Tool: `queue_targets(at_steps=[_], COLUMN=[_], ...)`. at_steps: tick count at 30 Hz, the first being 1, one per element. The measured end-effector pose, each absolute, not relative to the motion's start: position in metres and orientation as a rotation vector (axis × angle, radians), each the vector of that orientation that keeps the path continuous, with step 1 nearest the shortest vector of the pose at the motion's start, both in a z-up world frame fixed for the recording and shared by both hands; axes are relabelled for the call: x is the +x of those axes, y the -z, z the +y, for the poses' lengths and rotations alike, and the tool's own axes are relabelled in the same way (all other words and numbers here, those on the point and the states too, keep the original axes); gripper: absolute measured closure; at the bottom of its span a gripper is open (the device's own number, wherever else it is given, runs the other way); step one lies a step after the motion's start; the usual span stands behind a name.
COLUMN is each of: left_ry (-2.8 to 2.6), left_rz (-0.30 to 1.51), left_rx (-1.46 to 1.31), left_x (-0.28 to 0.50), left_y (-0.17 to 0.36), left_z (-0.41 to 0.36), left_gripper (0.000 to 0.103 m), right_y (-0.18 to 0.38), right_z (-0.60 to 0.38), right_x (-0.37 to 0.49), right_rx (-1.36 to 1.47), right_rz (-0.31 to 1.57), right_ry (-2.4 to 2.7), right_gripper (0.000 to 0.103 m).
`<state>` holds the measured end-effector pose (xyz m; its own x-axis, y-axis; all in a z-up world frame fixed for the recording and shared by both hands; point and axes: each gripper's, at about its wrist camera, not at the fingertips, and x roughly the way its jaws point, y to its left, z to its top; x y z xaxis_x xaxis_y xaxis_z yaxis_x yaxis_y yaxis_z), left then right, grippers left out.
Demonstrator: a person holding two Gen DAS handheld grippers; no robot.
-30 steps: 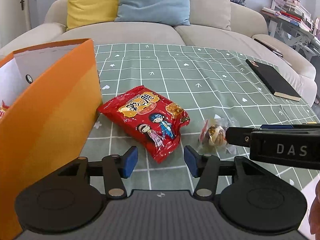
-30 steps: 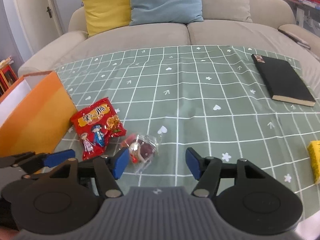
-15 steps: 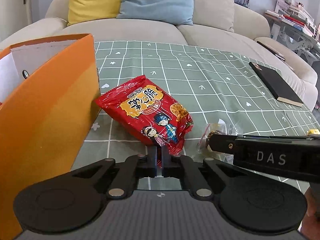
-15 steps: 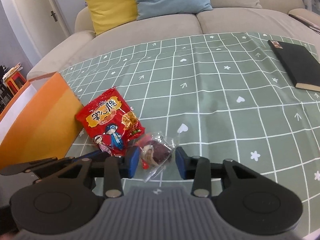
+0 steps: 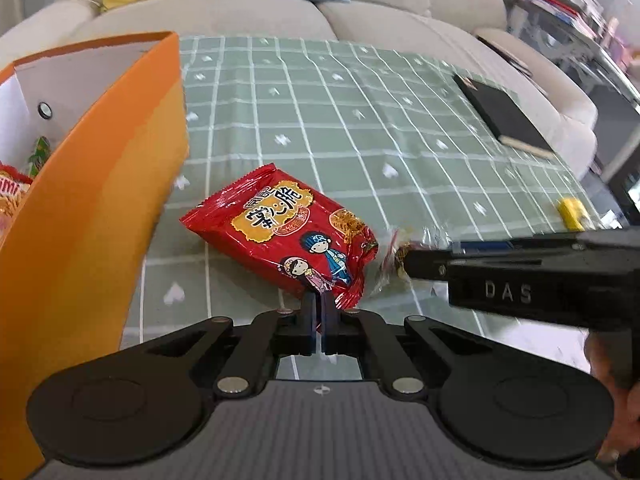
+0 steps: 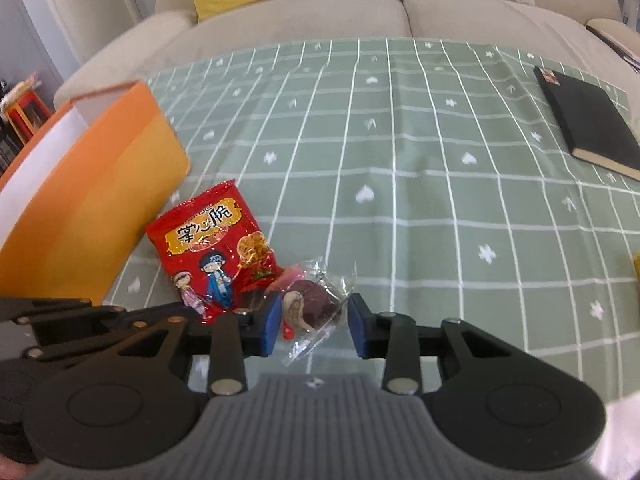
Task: Organize snacks
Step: 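Grasp the red chip bag with the left tool and lift it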
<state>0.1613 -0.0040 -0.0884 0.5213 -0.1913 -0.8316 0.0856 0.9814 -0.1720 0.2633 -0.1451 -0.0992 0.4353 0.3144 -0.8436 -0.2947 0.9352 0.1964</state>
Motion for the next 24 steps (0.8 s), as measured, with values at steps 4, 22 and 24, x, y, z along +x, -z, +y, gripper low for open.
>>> queue_targets(at_steps=[4, 22, 24], left_ry=[0.266, 0.273, 0.239], left_rz=[1.062, 1.187, 1.154], left_rx=[-0.070, -0.025, -0.061], left_x=[0.141, 0.086, 0.083], left_y=[0.079, 0.078, 0.074], left_z=[-0.008, 0.017, 0.022], left_gripper=[0.102, 0.078, 0.056], right_y=[0.090, 0.086, 0.087], right_z=[-0.154, -0.155, -0.157], right_x=[0.241, 0.154, 0.155], right_rx=[0.033, -0.093, -0.078], right_rz=[1.078, 1.109, 1.109], right_ry=[-0.386, -0.432, -0.431], right_gripper=[0.070, 0.069, 0.069])
